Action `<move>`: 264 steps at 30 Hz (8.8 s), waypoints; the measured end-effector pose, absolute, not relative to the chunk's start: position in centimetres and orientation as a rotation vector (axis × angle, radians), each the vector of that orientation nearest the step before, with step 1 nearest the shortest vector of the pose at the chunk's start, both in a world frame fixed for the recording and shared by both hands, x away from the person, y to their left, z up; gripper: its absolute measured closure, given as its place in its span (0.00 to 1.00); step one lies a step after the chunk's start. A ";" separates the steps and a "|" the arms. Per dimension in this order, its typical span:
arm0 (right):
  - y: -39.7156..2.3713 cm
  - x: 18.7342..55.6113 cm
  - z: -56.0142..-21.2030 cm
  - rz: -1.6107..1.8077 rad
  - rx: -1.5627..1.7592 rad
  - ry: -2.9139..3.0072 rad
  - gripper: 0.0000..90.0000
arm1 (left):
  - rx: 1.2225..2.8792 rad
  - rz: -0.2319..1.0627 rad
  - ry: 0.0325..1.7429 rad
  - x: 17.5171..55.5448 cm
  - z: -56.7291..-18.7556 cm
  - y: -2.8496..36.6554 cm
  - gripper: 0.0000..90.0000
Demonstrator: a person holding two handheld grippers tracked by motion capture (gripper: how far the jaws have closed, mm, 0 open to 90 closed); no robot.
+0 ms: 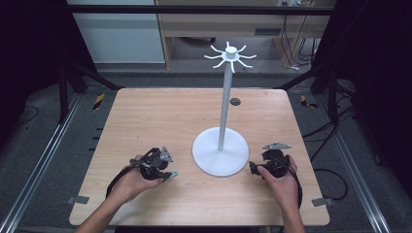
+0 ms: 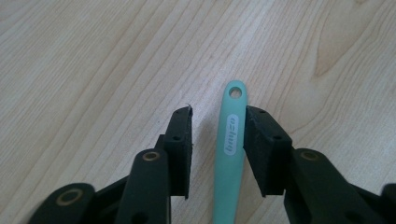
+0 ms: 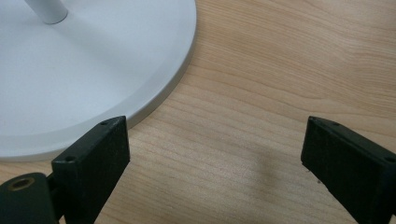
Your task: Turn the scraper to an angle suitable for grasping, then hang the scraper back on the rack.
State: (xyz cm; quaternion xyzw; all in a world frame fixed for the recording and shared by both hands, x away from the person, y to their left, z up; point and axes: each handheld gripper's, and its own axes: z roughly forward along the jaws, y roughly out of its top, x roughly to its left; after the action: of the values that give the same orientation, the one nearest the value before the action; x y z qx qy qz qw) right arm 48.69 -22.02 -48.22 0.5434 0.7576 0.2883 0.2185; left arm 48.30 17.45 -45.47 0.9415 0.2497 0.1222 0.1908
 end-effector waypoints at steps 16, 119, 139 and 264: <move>-22.1 48.7 -48.2 0.800 1.503 2.094 0.09 | 2.681 0.301 0.715 48.3 -45.4 17.4 0.49; -22.1 48.6 -48.2 0.795 1.503 2.095 0.09 | 2.175 0.552 0.625 47.1 -27.5 19.6 0.82; -22.2 48.6 -48.1 0.799 1.504 2.088 0.09 | 2.092 0.601 0.557 46.3 -22.5 16.8 0.82; -22.3 48.5 -48.0 0.822 1.506 2.081 0.09 | 1.906 0.591 0.564 49.5 -16.7 7.4 0.82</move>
State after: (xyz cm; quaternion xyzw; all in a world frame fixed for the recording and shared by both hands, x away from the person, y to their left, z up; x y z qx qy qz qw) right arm 48.49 -22.30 -47.96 0.5446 0.7526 0.2974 0.2203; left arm 49.54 7.42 -16.72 0.7911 0.2339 0.2455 0.5091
